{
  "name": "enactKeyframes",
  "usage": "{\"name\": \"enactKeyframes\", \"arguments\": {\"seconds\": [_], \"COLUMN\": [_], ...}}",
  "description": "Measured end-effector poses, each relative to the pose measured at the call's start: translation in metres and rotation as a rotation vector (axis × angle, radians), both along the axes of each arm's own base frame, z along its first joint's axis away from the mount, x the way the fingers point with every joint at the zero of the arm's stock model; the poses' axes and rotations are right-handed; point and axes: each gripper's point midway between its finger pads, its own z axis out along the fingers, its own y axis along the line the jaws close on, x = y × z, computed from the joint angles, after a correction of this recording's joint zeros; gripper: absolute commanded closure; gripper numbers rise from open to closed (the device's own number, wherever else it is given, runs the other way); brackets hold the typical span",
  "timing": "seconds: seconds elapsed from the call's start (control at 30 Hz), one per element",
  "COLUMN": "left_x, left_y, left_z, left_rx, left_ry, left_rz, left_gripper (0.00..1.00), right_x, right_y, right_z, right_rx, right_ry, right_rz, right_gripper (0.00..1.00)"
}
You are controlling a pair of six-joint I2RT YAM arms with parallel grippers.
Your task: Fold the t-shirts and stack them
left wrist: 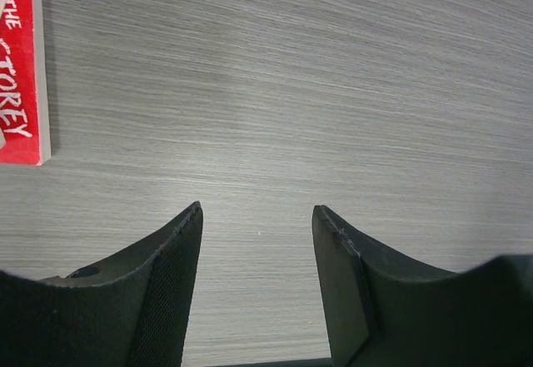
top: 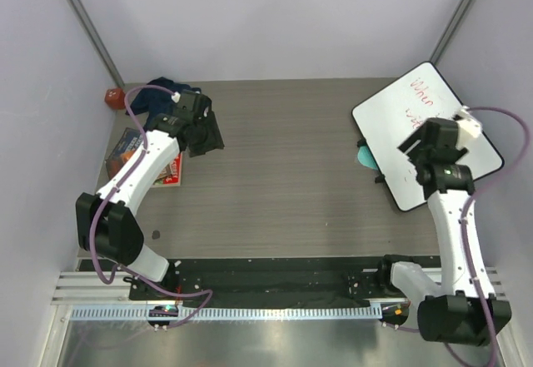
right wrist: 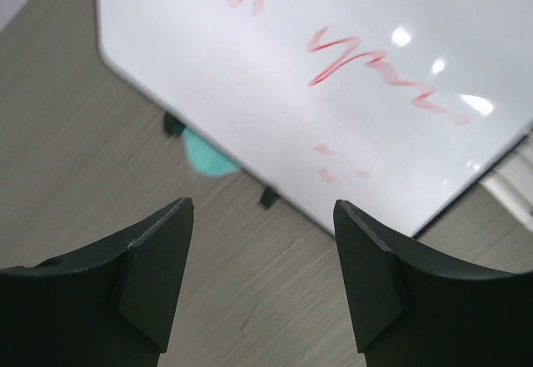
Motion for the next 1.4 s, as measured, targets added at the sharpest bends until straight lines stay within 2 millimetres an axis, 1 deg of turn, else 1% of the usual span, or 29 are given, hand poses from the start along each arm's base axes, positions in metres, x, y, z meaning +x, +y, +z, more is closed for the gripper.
{"name": "enactKeyframes", "arguments": {"seconds": [0.07,0.1,0.23,0.33,0.4,0.53,0.63,0.7,0.77,0.9,0.97,1.13,1.2,1.3,1.4], "left_x": [0.000,0.000,0.000,0.000,0.001,0.005,0.006,0.005,0.004,0.003,0.003,0.003,0.003,0.003,0.003], "left_y": [0.001,0.002,0.002,0.001,-0.001,-0.008,-0.011,-0.013,-0.015,-0.018,-0.019,-0.020,-0.020,-0.022,-0.026], "left_z": [0.000,0.000,0.000,-0.002,-0.006,-0.018,-0.027,-0.028,-0.027,-0.027,-0.027,-0.026,-0.026,-0.026,-0.027], "left_rx": [0.006,0.008,0.008,0.007,0.003,-0.007,-0.010,-0.019,-0.025,-0.035,-0.038,-0.040,-0.042,-0.051,-0.065], "left_ry": [-0.002,-0.003,-0.003,0.004,0.014,0.051,0.076,0.081,0.082,0.083,0.084,0.084,0.084,0.086,0.094], "left_rz": [0.003,0.003,0.002,-0.001,-0.005,-0.021,-0.033,-0.045,-0.058,-0.075,-0.078,-0.080,-0.081,-0.087,-0.097], "left_gripper": [0.43,0.44,0.44,0.44,0.44,0.44,0.44,0.44,0.44,0.44,0.44,0.44,0.44,0.44,0.45], "right_x": [-0.012,-0.018,-0.037,-0.060,-0.078,-0.108,-0.123,-0.127,-0.124,-0.108,-0.099,-0.095,-0.095,-0.100,-0.108], "right_y": [-0.033,-0.041,-0.037,-0.043,-0.049,-0.060,-0.063,-0.064,-0.064,-0.066,-0.071,-0.090,-0.092,-0.095,-0.103], "right_z": [0.011,0.015,0.026,0.031,0.034,0.034,0.030,0.023,0.016,-0.001,-0.011,-0.029,-0.029,-0.022,-0.017], "right_rx": [0.011,0.011,0.009,-0.018,-0.038,-0.070,-0.077,-0.075,-0.072,-0.044,-0.003,0.058,0.057,0.037,0.007], "right_ry": [-0.049,-0.066,-0.103,-0.104,-0.106,-0.095,-0.091,-0.080,-0.048,0.035,0.066,0.122,0.120,0.107,0.100], "right_rz": [-0.113,-0.141,-0.139,-0.194,-0.247,-0.347,-0.397,-0.409,-0.411,-0.413,-0.430,-0.507,-0.515,-0.541,-0.594], "right_gripper": [0.27,0.26,0.24,0.19,0.18,0.20,0.19,0.19,0.19,0.19,0.19,0.18,0.18,0.17,0.18]}}
